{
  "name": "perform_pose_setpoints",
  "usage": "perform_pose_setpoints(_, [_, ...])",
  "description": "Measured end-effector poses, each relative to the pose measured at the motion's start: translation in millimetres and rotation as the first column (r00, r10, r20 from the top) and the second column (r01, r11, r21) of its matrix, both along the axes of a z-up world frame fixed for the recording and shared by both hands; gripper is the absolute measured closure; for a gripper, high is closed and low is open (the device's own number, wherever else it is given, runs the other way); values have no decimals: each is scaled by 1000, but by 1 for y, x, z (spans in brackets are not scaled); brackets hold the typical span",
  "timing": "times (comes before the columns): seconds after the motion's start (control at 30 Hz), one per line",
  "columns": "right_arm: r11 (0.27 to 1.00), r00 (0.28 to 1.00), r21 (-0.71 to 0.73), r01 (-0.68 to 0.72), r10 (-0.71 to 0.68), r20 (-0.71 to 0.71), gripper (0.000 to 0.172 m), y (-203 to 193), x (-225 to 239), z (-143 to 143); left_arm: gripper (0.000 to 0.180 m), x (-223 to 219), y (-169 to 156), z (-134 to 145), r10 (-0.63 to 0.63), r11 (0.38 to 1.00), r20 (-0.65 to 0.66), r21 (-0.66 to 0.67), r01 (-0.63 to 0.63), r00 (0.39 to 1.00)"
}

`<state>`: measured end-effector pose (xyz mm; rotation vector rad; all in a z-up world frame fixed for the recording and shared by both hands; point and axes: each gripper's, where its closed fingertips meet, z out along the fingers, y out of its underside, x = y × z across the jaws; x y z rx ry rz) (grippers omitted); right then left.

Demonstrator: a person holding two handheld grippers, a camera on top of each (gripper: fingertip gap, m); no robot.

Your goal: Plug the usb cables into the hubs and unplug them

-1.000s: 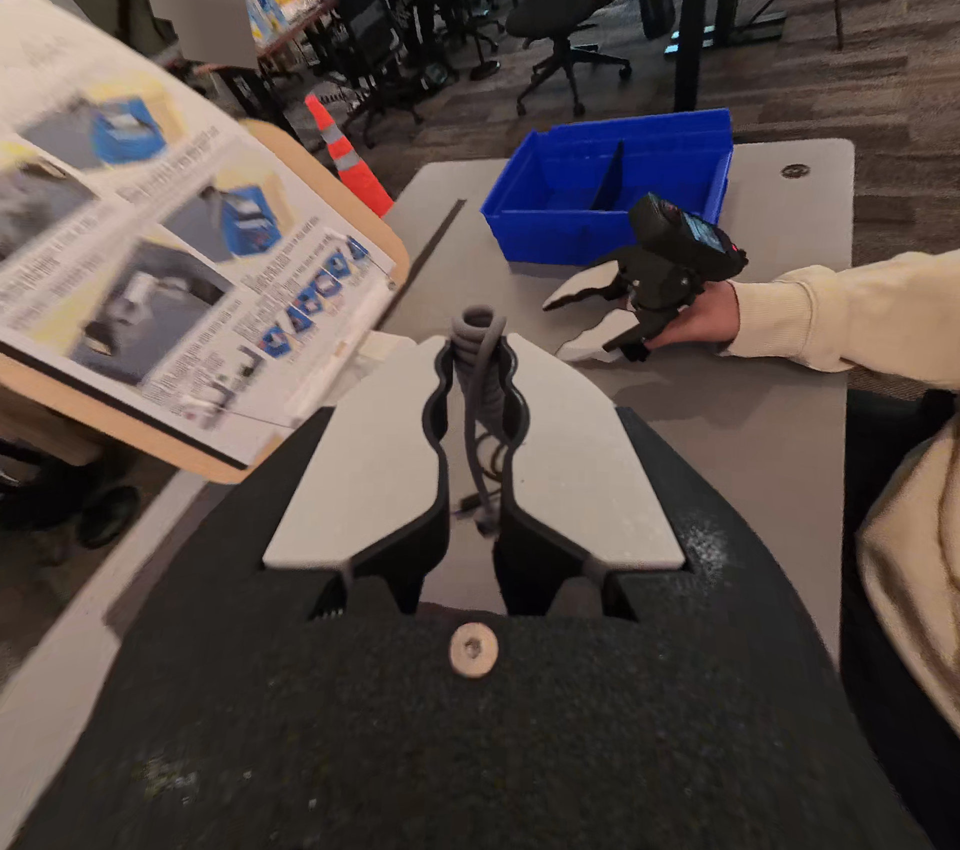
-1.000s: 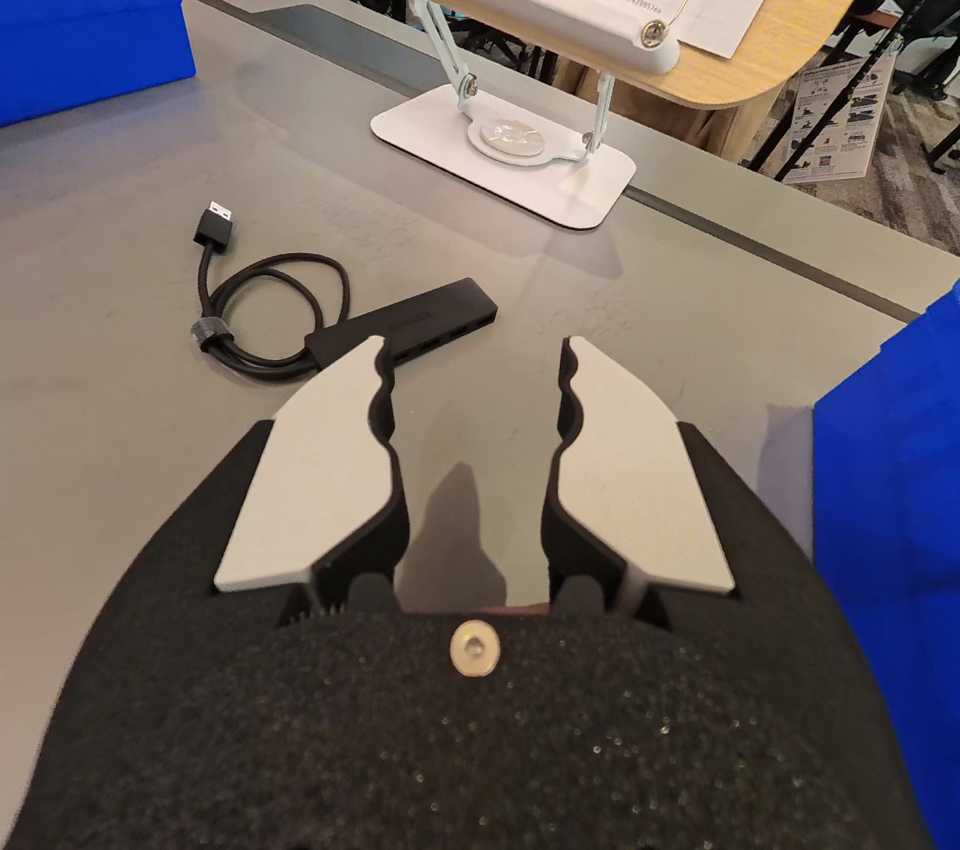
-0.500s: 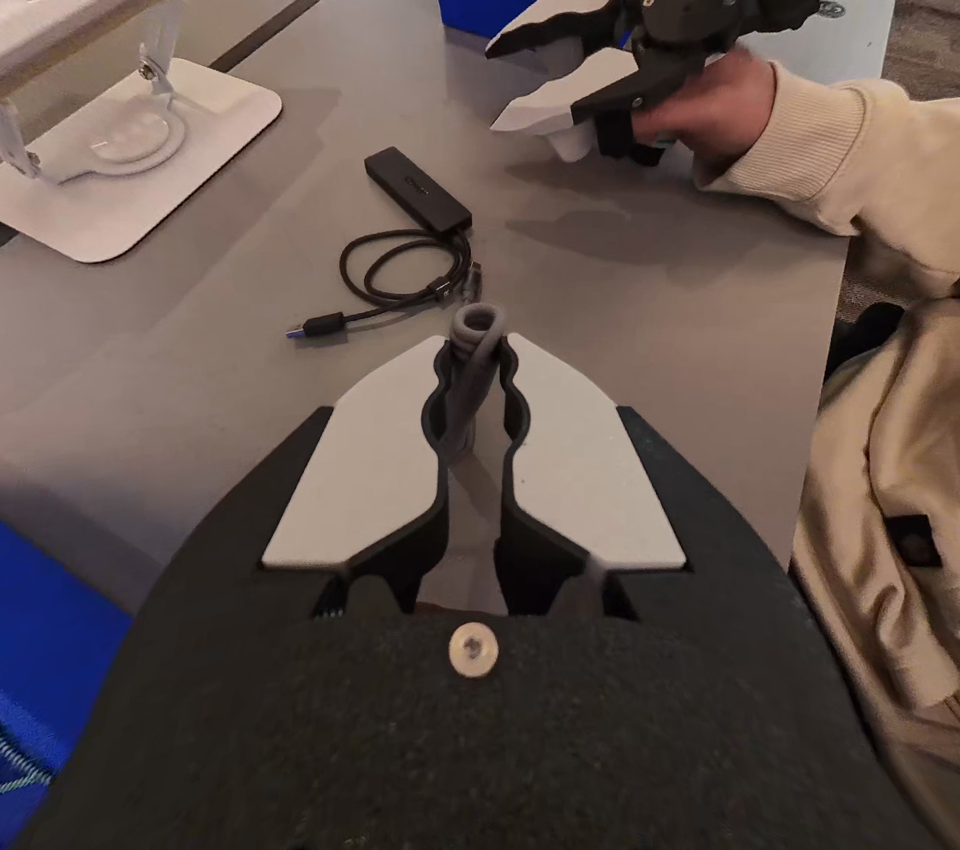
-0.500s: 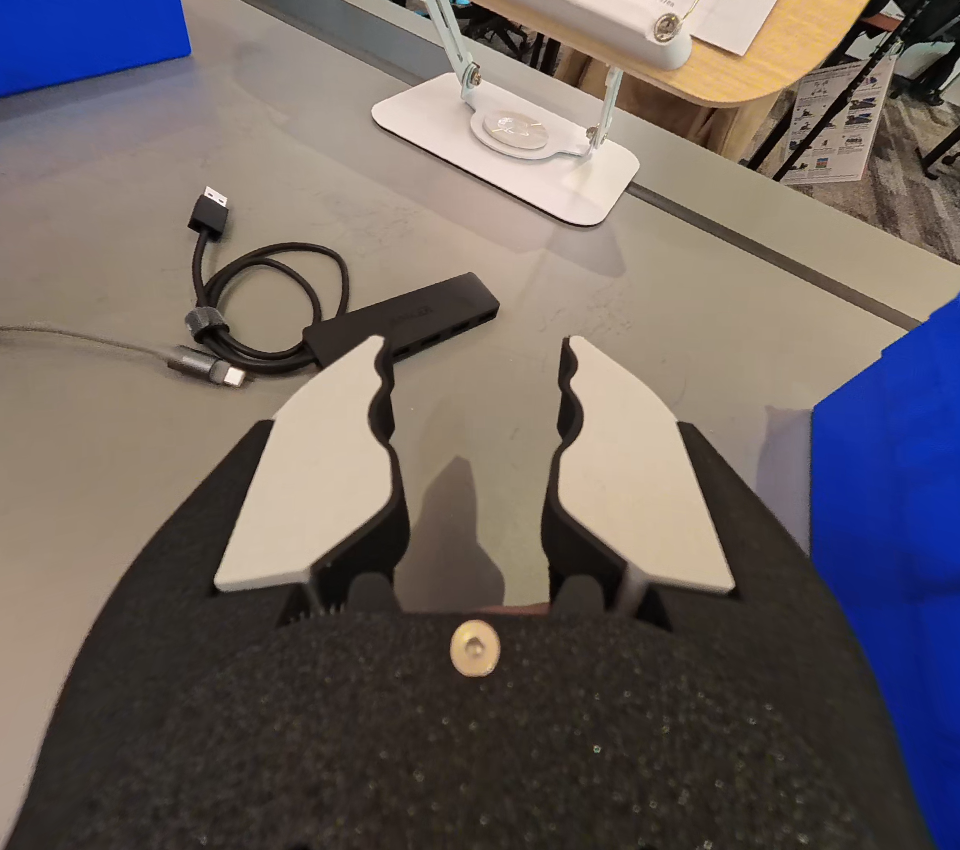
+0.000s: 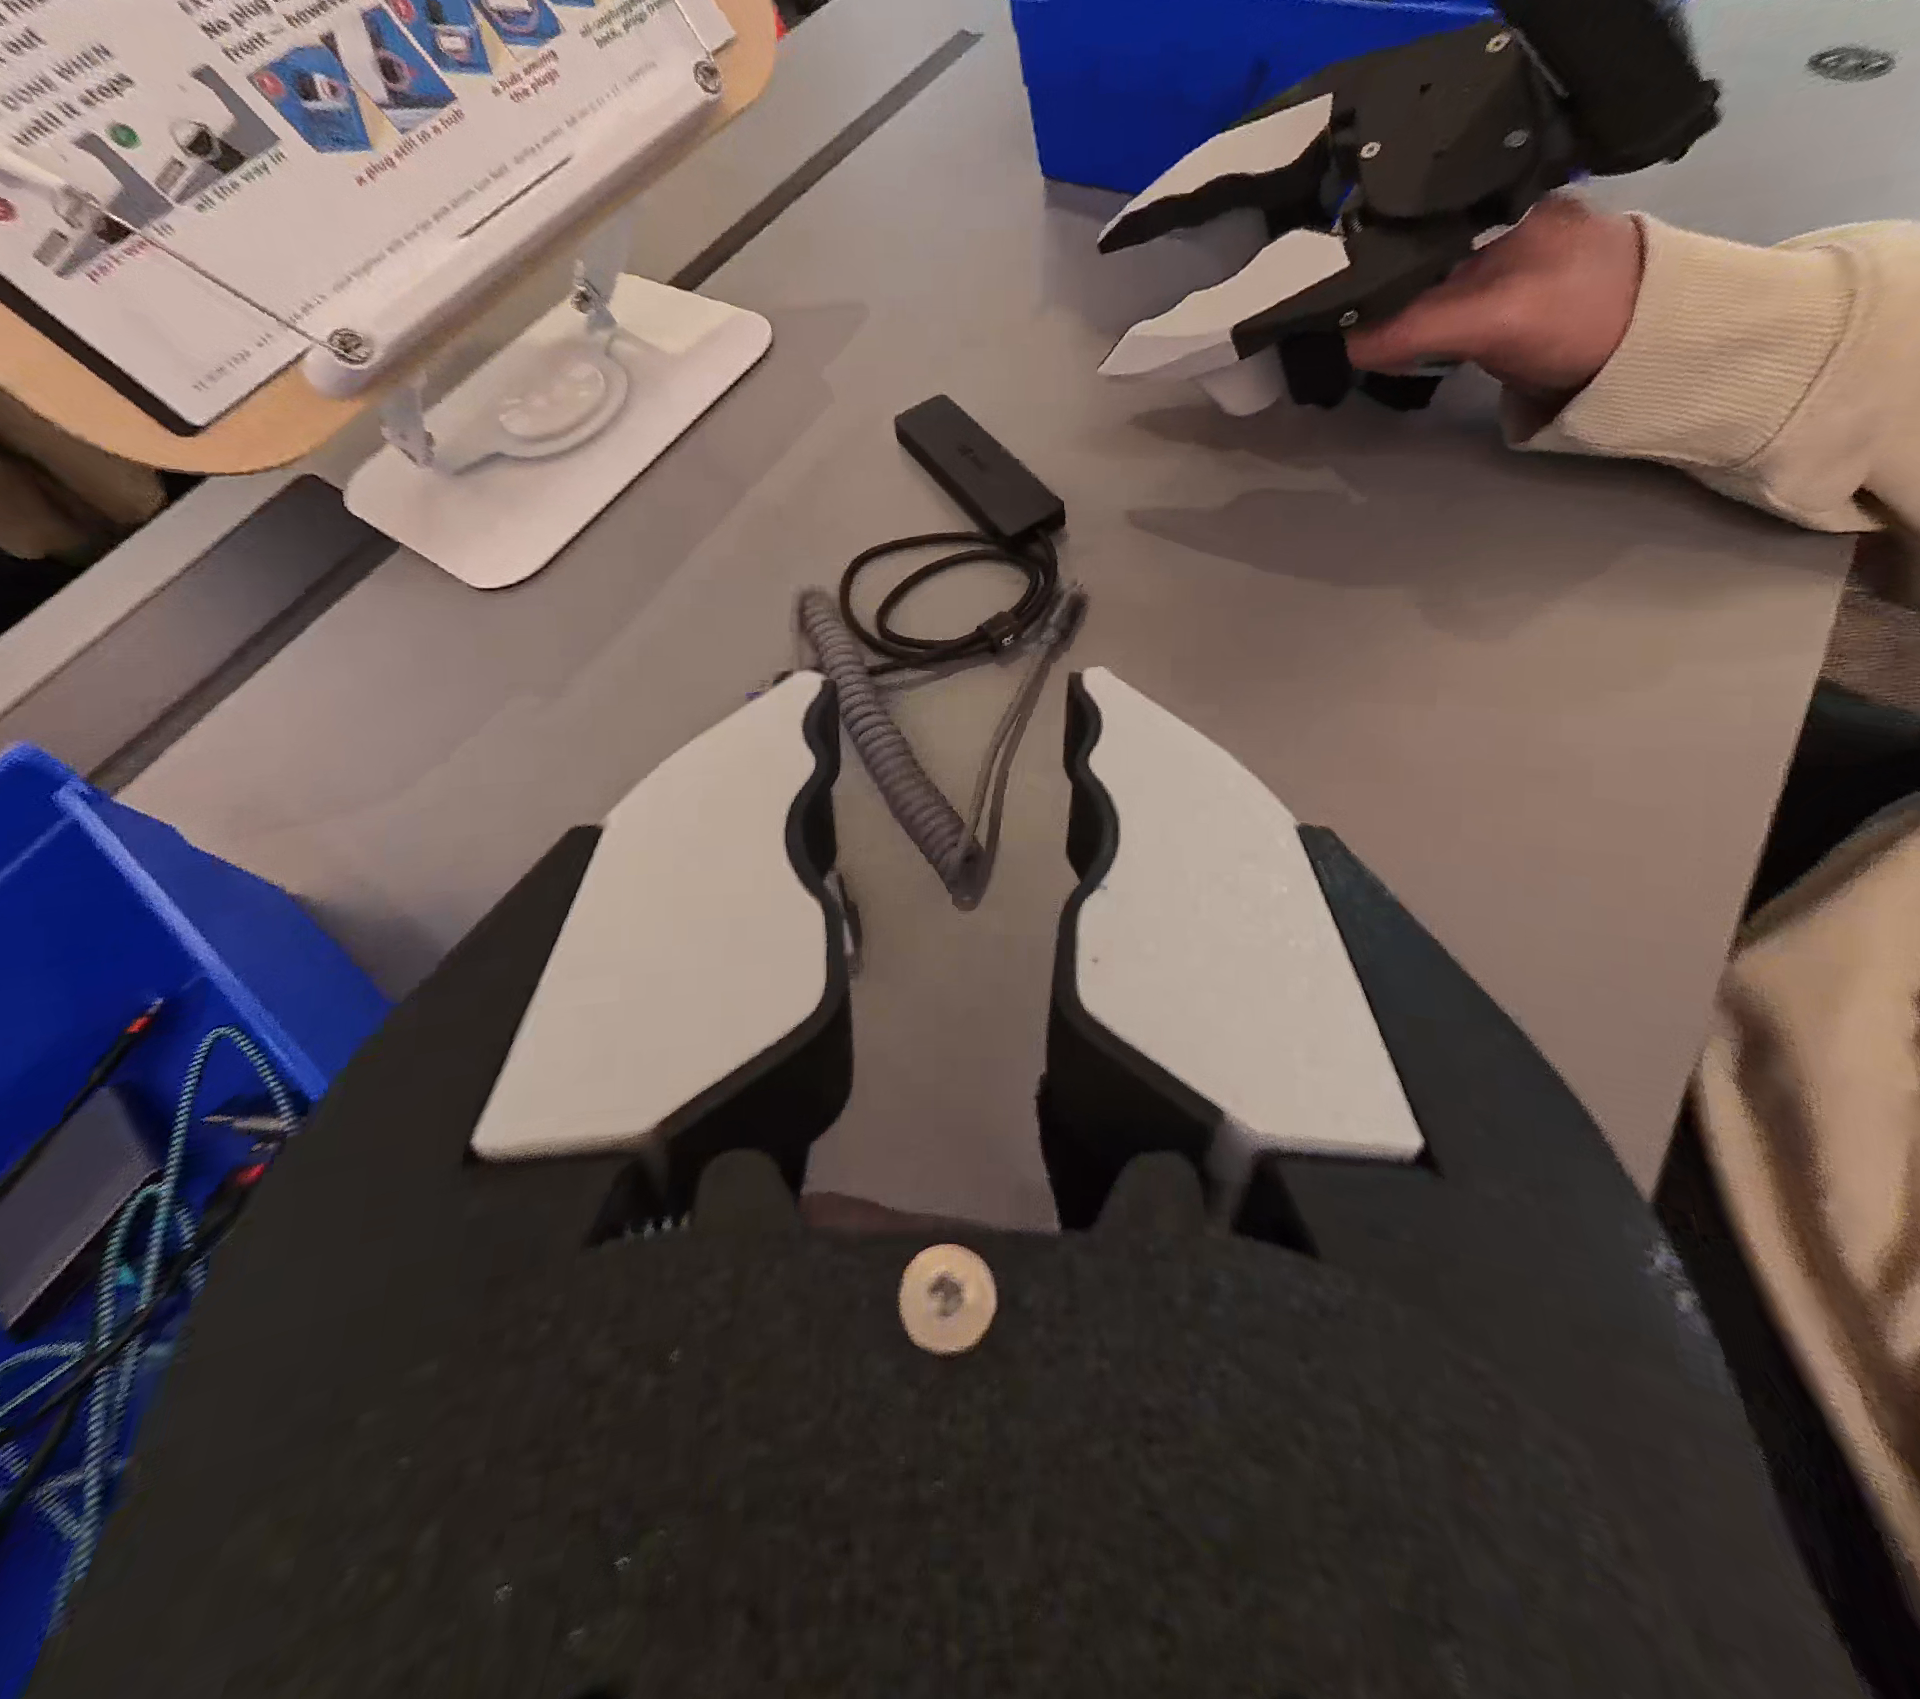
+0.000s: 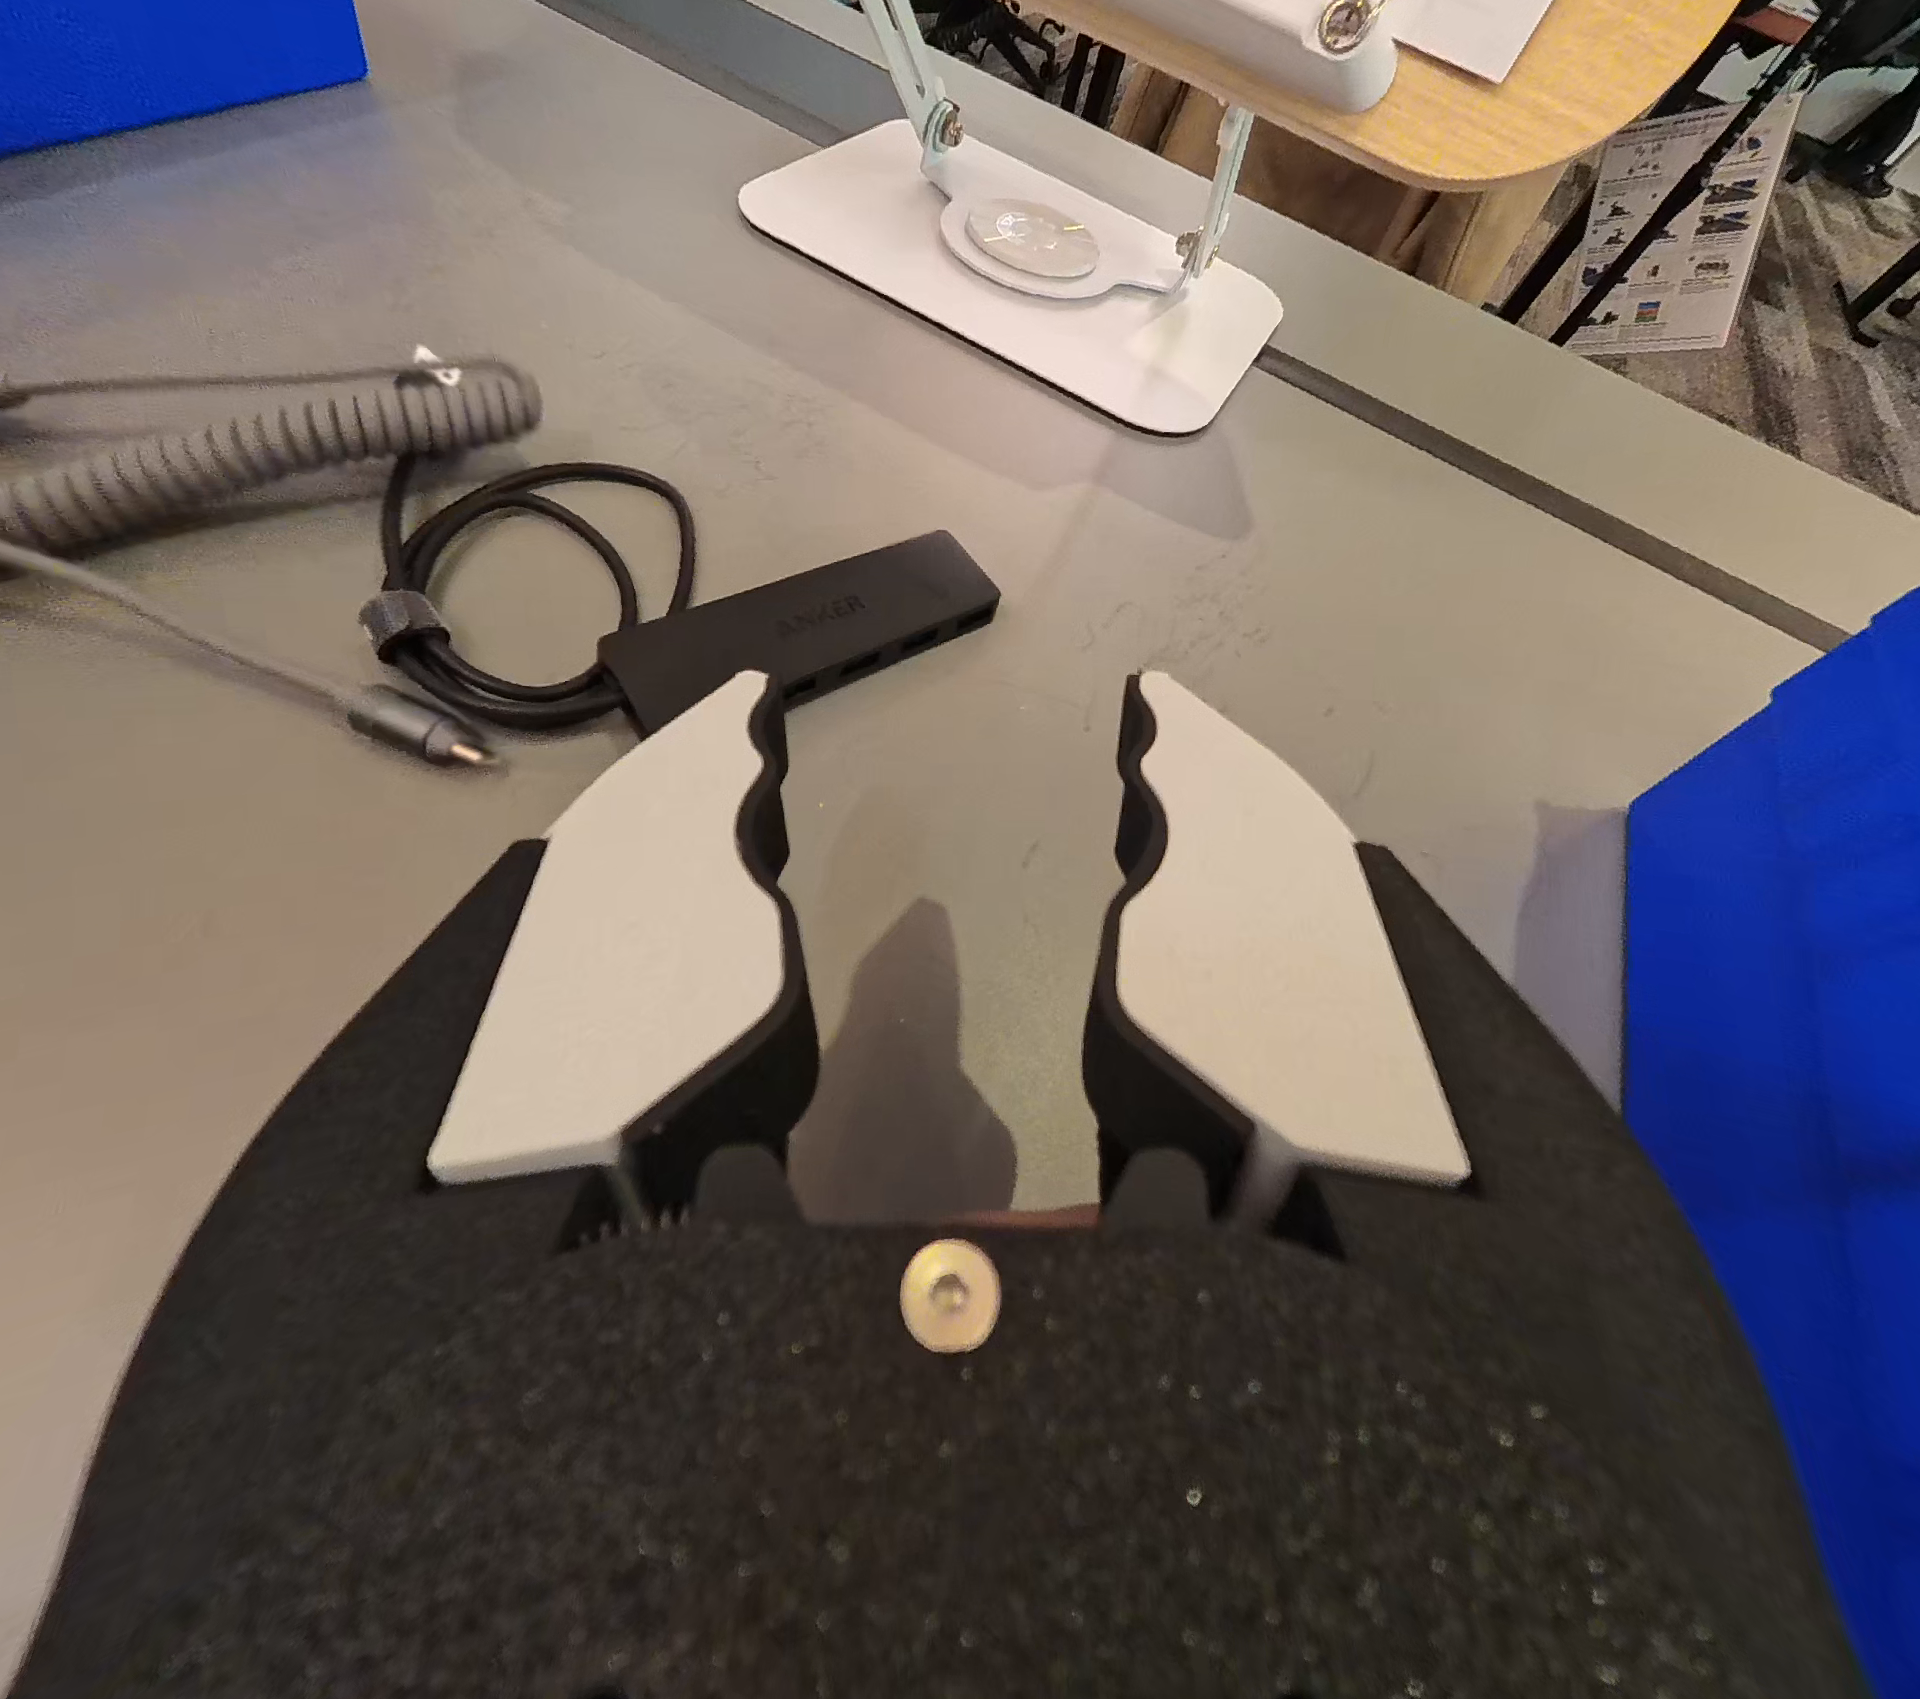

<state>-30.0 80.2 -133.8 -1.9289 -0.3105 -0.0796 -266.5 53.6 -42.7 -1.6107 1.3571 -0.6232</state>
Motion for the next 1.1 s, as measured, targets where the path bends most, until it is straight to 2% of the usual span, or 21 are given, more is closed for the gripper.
perform_pose_setpoints(0.13, [1000,1000,-2,0,0,-3,110,0,0,0,145,-7,7,-16,94,993,-52,82,-90,994])
perform_pose_setpoints(0.23, [1000,1000,-2,-4,4,-8,111,0,-1,0,142,-11,9,-34,140,990,-50,24,-139,989])
perform_pose_setpoints(0.33, [1000,999,-5,-29,29,-23,110,-1,-3,0,142,-4,1,-36,170,984,123,-68,-163,978])
perform_pose_setpoints(0.4, [997,996,-18,-75,74,-48,110,-2,-6,1,148,0,-4,-33,206,977,265,-115,-182,942])
perform_pose_setpoints(0.5, [972,976,-101,-211,203,-85,103,-2,-14,5,149,2,-4,-40,266,963,333,-123,-238,905])
perform_pose_setpoints(0.57, [937,951,-166,-306,309,-9,104,1,-19,12,149,3,-3,-46,263,965,326,-101,-244,908])
perform_pose_setpoints(0.63, [865,877,-316,-389,453,162,104,1,-25,11,149,4,-1,-53,264,964,313,-82,-251,912])
perform_pose_setpoints(0.7, [826,759,-413,-383,537,369,104,11,-25,20,149,8,-1,-63,262,965,287,-82,-249,922])
perform_pose_setpoints(0.77, [763,625,-463,-452,641,446,110,23,-38,28,149,10,-1,-71,258,966,272,-74,-247,927])
perform_pose_setpoints(0.83, [644,521,-557,-524,760,389,112,30,-50,17,149,12,-2,-70,249,968,270,-61,-242,930])
perform_pose_setpoints(0.93, [494,399,-718,-490,860,319,107,38,-41,-20,149,13,-3,-69,236,972,279,-61,-228,931])
perform_pose_setpoints(1.03, [380,307,-768,-516,919,248,109,38,-46,-39,149,14,-3,-69,224,974,286,-79,-210,932])
perform_pose_setpoints(1.1, [329,219,-793,-513,943,249,111,38,-49,-47,149,13,-4,-69,219,975,293,-91,-201,931])
